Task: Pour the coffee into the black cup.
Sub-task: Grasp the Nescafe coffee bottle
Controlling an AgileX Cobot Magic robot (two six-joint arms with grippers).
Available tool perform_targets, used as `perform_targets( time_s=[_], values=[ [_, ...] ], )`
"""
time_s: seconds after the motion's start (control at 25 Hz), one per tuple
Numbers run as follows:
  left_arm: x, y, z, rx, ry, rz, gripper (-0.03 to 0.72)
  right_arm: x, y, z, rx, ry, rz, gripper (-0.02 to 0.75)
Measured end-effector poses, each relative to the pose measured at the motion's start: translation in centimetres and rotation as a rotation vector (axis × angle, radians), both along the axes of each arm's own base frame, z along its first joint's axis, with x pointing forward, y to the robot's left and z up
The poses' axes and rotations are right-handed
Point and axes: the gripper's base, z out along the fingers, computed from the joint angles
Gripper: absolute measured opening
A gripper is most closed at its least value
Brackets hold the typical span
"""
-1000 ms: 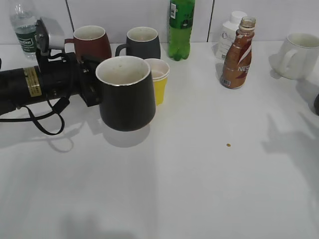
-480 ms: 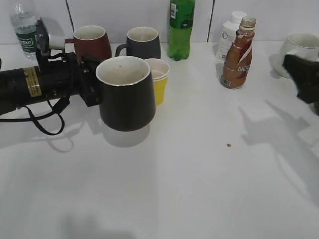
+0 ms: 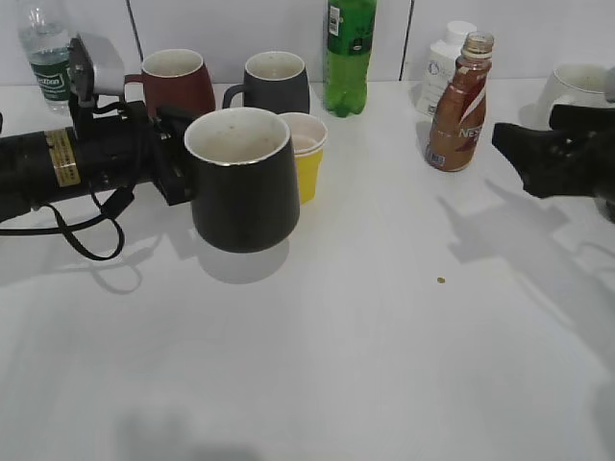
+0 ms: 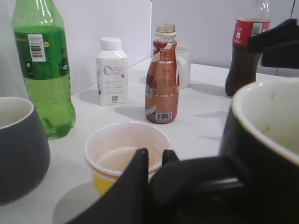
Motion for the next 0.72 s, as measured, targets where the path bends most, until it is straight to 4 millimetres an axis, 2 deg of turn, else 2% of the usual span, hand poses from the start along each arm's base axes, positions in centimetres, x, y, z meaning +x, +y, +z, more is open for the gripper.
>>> perform_targets(
  time_s=[0.16,0.28,0.52,0.72],
  values=[
    [0.0,0.0,0.0,0.000,0.000,0.000,0.057,2.3,0.4,-0.3,0.033,0.030,0.031,0.638],
    [0.0,0.0,0.0,0.000,0.000,0.000,0.057,3.7,1.0,-1.3,0.036,0.073,0.064,0.663],
    [0.0,0.0,0.0,-0.001,0.000,0.001,0.057,5.9,2.4,-3.8,0.006,0.156,0.049,0.666],
    [0.0,0.0,0.0,-0.001,0.000,0.001,0.056,7.7,2.8,-5.1,0.017,0.166,-0.008,0.666]
  ],
)
